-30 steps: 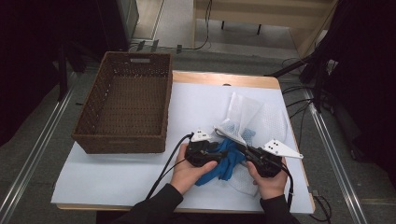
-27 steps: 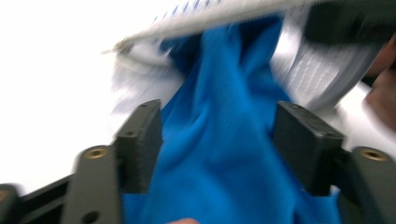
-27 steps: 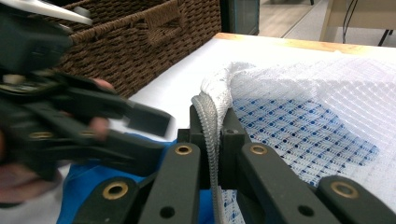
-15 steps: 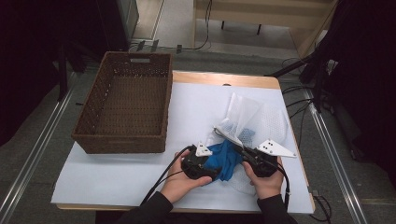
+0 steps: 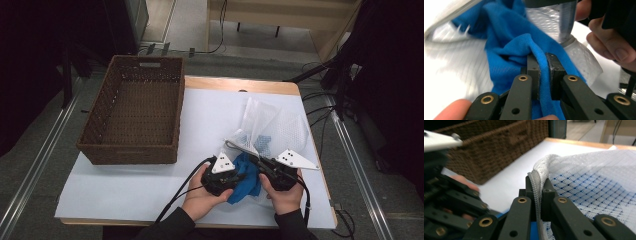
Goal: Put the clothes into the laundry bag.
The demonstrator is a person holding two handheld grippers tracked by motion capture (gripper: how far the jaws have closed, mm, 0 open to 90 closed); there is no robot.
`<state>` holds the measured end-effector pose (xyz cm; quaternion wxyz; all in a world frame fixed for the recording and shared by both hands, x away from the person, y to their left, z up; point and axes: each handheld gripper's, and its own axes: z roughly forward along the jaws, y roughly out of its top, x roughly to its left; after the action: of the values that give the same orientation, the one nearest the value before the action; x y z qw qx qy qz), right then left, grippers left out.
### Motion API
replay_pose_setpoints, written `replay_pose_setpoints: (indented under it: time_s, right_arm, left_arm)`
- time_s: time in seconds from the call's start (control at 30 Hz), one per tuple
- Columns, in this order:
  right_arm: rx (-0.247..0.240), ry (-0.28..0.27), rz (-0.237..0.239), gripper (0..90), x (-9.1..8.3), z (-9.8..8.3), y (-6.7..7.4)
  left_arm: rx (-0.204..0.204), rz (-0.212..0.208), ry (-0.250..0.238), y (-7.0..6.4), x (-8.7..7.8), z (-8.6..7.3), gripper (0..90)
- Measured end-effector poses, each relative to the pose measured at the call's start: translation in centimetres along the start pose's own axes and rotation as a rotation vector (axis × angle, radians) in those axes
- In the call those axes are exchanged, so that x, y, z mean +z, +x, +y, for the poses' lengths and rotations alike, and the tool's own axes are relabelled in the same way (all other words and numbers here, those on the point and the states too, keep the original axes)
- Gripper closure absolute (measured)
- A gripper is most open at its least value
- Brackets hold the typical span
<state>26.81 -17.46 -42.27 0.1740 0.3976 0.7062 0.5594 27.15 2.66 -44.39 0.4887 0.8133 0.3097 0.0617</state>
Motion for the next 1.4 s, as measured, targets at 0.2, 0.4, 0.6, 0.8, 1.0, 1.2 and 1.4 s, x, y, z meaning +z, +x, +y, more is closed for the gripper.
replay_pose_setpoints:
  time_s: [0.2,0.4,0.6,0.8,1.0,1.2,1.4]
  right_arm:
    - [0.020,-0.033,0.030,88.8,-0.6,0.7,0.5]
    - [0.051,0.017,0.006,88.8,-0.1,-0.3,-0.8]
    - [0.043,0.035,-0.013,88.9,0.1,-0.7,-1.2]
    - [0.046,0.039,-0.022,88.9,0.3,-0.9,-1.4]
    - [0.033,0.051,-0.021,88.9,0.7,-1.1,-1.2]
    - [0.033,0.050,-0.022,88.9,0.7,-1.2,-1.4]
    - [0.036,0.044,-0.021,88.8,0.5,-1.2,-1.6]
  left_arm:
    - [-0.143,0.087,-0.200,1.4,0.7,1.2,80.9]
    - [-0.141,-0.012,0.033,2.6,4.6,-0.8,53.6]
    - [-0.027,-0.073,-0.049,2.6,1.0,-0.9,35.1]
    - [-0.169,0.119,-0.054,6.6,-2.3,-1.7,46.3]
    - [-0.184,0.303,0.098,7.7,-1.1,-2.4,50.3]
    - [-0.089,0.391,0.142,6.7,0.7,-1.8,56.1]
    - [-0.034,0.256,0.184,6.0,0.7,-1.7,90.0]
